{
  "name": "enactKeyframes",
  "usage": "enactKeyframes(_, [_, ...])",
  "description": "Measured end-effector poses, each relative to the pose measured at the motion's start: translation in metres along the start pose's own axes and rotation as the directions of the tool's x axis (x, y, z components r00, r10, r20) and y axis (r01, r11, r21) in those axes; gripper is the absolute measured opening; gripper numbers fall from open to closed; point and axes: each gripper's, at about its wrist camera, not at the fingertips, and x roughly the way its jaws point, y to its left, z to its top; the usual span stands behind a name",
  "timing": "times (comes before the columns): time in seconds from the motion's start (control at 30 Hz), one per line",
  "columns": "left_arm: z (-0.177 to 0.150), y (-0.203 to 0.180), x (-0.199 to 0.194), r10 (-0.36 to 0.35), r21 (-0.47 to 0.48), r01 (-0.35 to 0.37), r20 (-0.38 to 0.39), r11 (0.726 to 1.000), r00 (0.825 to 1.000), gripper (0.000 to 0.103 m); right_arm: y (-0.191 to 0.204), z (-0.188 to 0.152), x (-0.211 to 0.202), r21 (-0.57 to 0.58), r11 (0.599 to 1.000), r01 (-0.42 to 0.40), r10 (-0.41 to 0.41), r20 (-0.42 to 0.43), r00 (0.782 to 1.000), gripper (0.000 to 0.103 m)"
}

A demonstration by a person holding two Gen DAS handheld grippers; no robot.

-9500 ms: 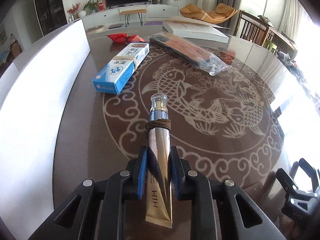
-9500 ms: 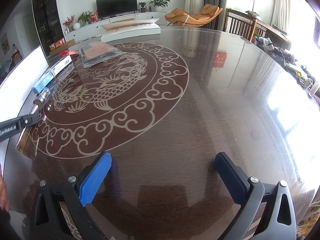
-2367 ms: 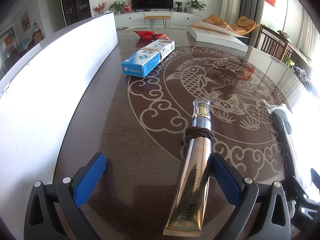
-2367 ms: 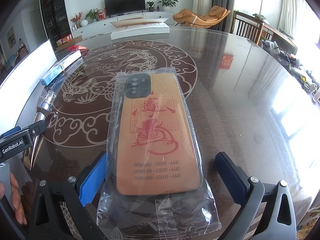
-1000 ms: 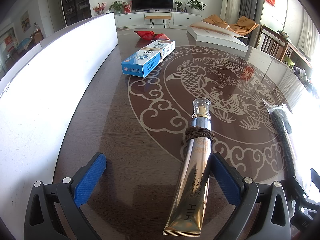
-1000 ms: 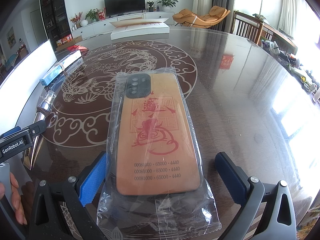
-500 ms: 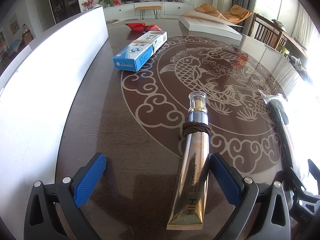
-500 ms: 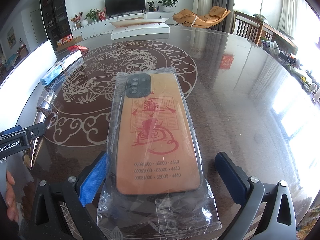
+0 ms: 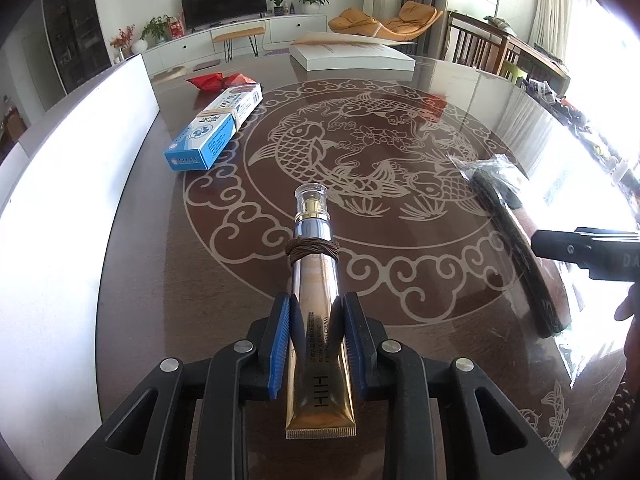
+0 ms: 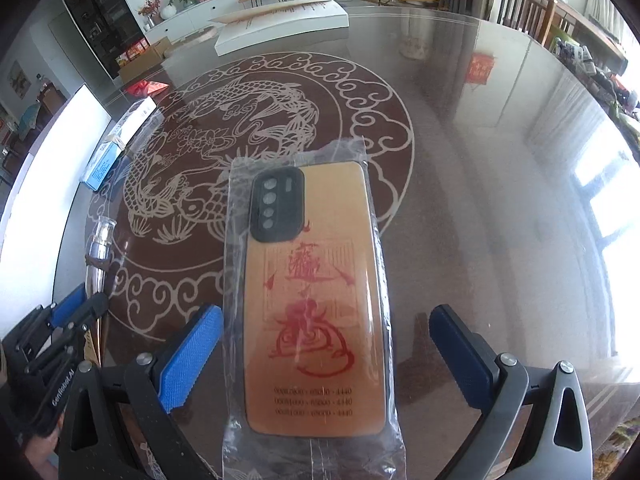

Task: Organize objects
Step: 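Carry the tube to the tray with the left tool while the right tool carries the phone case, then release the tube into the tray with the left tool while the right tool releases the phone case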

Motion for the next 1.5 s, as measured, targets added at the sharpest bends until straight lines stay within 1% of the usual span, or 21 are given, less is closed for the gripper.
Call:
enactKeyframes(0.07, [-0.007, 0.003, -0.005, -0.032, -0.026, 0.033, 0.015, 0.999, 0.999, 0.026, 0.008, 0.006, 0.010, -0.029, 1.000, -0.002, 0.002, -0.026, 1.000, 0.086])
enactKeyframes(0.1, [-0.012, 0.005, -0.009, -0.046, -0.036, 0.047, 0.024, 0.998, 0.999, 0.026, 0.013, 0.006, 0.008, -0.064, 0.997, 0.045, -0.045, 0.000, 0.999, 0.075])
enactKeyframes(0.3, [-0.032, 0.019, -0.057, -0.107, -0.068, 0.116, 0.123, 0.991, 0.987, 0.026, 0.026, -0.014, -0.023, -0.091, 0.996, -0.018, 0.021, 0.040, 0.999, 0.075])
enactKeyframes(0.4, [-0.033, 0.032, -0.093, -0.129, -0.093, 0.149, 0.191, 0.985, 0.973, 0.026, 0.043, -0.015, -0.052, -0.094, 0.990, -0.104, 0.111, 0.075, 0.991, 0.075])
enactKeyframes(0.5, [-0.029, 0.057, -0.134, -0.120, -0.132, 0.160, 0.269, 0.978, 0.956, 0.026, 0.076, -0.005, -0.084, -0.123, 0.973, -0.195, 0.209, 0.113, 0.971, 0.075])
enactKeyframes(0.6, [-0.022, 0.095, -0.171, -0.065, -0.176, 0.129, 0.332, 0.976, 0.941, 0.026, 0.128, 0.001, -0.115, -0.171, 0.932, -0.319, 0.342, 0.130, 0.930, 0.075])
enactKeyframes(0.73, [-0.022, 0.155, -0.197, 0.076, -0.249, 0.012, 0.341, 0.968, 0.937, 0.026, 0.214, 0.003, -0.140, -0.238, 0.837, -0.493, 0.526, 0.102, 0.844, 0.075])
enactKeyframes(0.8, [-0.027, 0.186, -0.199, 0.165, -0.288, -0.071, 0.314, 0.955, 0.935, 0.026, 0.258, 0.003, -0.141, -0.265, 0.784, -0.562, 0.595, 0.059, 0.802, 0.075])
enactKeyframes(0.87, [-0.033, 0.217, -0.195, 0.234, -0.333, -0.140, 0.262, 0.933, 0.936, 0.026, 0.300, 0.001, -0.137, -0.290, 0.745, -0.601, 0.633, 0.024, 0.773, 0.075])
enactKeyframes(0.97, [-0.045, 0.258, -0.175, 0.329, -0.396, -0.254, 0.134, 0.883, 0.935, 0.028, 0.351, -0.004, -0.116, -0.299, 0.682, -0.668, 0.693, -0.027, 0.720, 0.078])
enactKeyframes(1.0, [-0.049, 0.268, -0.170, 0.355, -0.420, -0.284, 0.099, 0.862, 0.930, 0.034, 0.361, -0.004, -0.105, -0.282, 0.681, -0.676, 0.689, -0.064, 0.722, 0.084])
enactKeyframes(1.03, [-0.058, 0.277, -0.168, 0.369, -0.445, -0.300, 0.075, 0.844, 0.926, 0.047, 0.366, -0.005, -0.096, -0.258, 0.691, -0.675, 0.678, -0.090, 0.729, 0.084])
enactKeyframes(1.07, [-0.064, 0.283, -0.168, 0.368, -0.471, -0.296, 0.066, 0.831, 0.927, 0.053, 0.368, -0.006, -0.089, -0.243, 0.693, -0.678, 0.677, -0.103, 0.729, 0.084])
enactKeyframes(1.1, [-0.069, 0.285, -0.171, 0.360, -0.494, -0.277, 0.078, 0.824, 0.930, 0.064, 0.364, -0.009, -0.086, -0.242, 0.692, -0.680, 0.680, -0.096, 0.727, 0.084])
enactKeyframes(1.13, [-0.072, 0.286, -0.172, 0.355, -0.510, -0.256, 0.105, 0.821, 0.929, 0.072, 0.356, -0.010, -0.086, -0.249, 0.702, -0.667, 0.674, -0.070, 0.735, 0.084])
enactKeyframes(1.2, [-0.075, 0.280, -0.177, 0.359, -0.517, -0.238, 0.148, 0.822, 0.921, 0.078, 0.330, -0.012, -0.084, -0.261, 0.739, -0.621, 0.643, -0.003, 0.766, 0.087])
enactKeyframes(1.23, [-0.073, 0.273, -0.177, 0.356, -0.508, -0.231, 0.163, 0.830, 0.920, 0.079, 0.313, -0.011, -0.081, -0.260, 0.759, -0.596, 0.623, 0.027, 0.782, 0.091])
enactKeyframes(1.3, [-0.061, 0.253, -0.177, 0.330, -0.468, -0.210, 0.190, 0.858, 0.925, 0.079, 0.272, -0.009, -0.070, -0.263, 0.825, -0.501, 0.540, 0.104, 0.835, 0.094])
enactKeyframes(1.4, [-0.039, 0.211, -0.171, 0.282, -0.371, -0.190, 0.212, 0.909, 0.936, 0.081, 0.206, -0.011, -0.040, -0.248, 0.931, -0.269, 0.318, 0.185, 0.930, 0.095])
enactKeyframes(1.43, [-0.032, 0.194, -0.169, 0.273, -0.336, -0.191, 0.216, 0.922, 0.938, 0.082, 0.184, -0.015, -0.029, -0.233, 0.952, -0.198, 0.245, 0.193, 0.950, 0.095])
enactKeyframes(1.5, [-0.021, 0.164, -0.166, 0.257, -0.271, -0.193, 0.226, 0.943, 0.940, 0.082, 0.139, -0.020, -0.011, -0.195, 0.976, -0.093, 0.133, 0.205, 0.970, 0.095])
